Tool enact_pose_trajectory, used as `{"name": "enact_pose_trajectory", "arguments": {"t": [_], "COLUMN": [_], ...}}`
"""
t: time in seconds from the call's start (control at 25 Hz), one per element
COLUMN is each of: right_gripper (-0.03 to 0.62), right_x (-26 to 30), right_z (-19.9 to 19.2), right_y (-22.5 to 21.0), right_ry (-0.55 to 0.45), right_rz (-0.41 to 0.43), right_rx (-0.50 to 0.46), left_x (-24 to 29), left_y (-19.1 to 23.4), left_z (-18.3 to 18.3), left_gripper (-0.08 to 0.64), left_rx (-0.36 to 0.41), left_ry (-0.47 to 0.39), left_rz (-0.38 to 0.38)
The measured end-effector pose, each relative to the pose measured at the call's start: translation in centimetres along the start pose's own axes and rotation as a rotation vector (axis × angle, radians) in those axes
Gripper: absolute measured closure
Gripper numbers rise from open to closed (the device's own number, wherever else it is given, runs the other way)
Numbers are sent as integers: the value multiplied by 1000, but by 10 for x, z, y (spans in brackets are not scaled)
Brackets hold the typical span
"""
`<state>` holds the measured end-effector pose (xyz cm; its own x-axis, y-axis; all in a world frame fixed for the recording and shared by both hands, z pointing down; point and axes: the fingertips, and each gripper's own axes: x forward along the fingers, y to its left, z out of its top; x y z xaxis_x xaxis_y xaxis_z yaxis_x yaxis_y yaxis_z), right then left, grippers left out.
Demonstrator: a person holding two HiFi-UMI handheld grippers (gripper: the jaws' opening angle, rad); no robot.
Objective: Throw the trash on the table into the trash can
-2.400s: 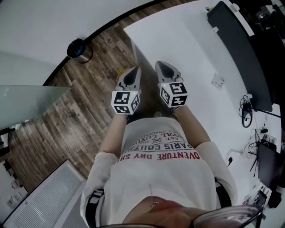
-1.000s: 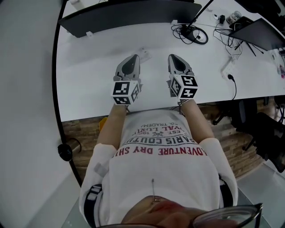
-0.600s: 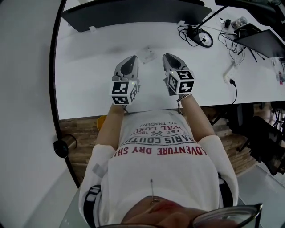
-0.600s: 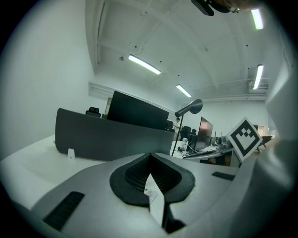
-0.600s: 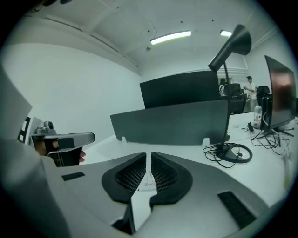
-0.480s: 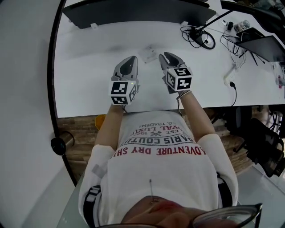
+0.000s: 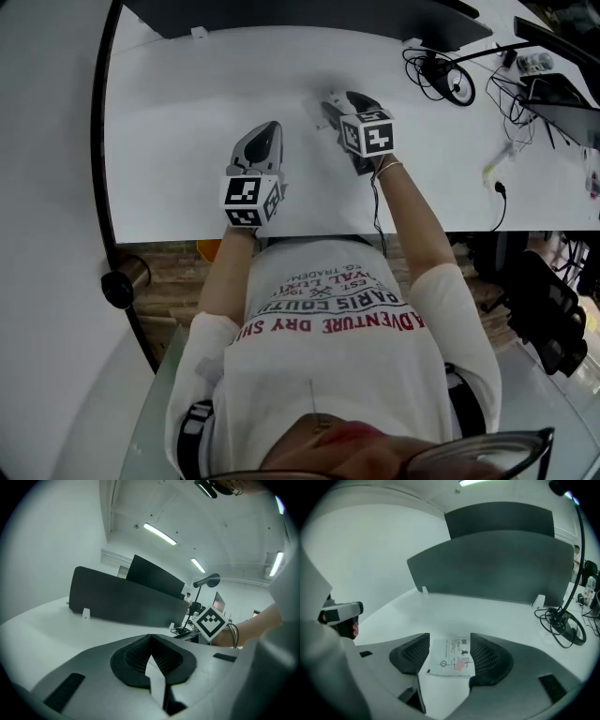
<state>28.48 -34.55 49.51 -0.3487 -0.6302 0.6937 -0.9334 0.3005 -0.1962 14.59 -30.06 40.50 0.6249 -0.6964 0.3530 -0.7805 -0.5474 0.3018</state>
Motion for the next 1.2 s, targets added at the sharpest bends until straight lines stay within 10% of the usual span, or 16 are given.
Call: {"name": "enact_pose_trajectory", "arguments": {"t": [0.44,0.92,1.2], "right_gripper": [333,555,565], "right_x": [58,52,37], "right_z": [-35,-39,-49], "right_y": [-32,-33,-33], "right_ry": [158,144,146], "right_rz": [-37,-82,-24], "right_rx": [3,-111,-122], "left_x": [23,20,19], "left_y": [15,10,-6], "left_z": [-34,-45,-42], "left_gripper": [537,537,538], "left_rx": [-39,-50,-39], "left_ry": [74,85,66], "left_rz": [2,17,37]}}
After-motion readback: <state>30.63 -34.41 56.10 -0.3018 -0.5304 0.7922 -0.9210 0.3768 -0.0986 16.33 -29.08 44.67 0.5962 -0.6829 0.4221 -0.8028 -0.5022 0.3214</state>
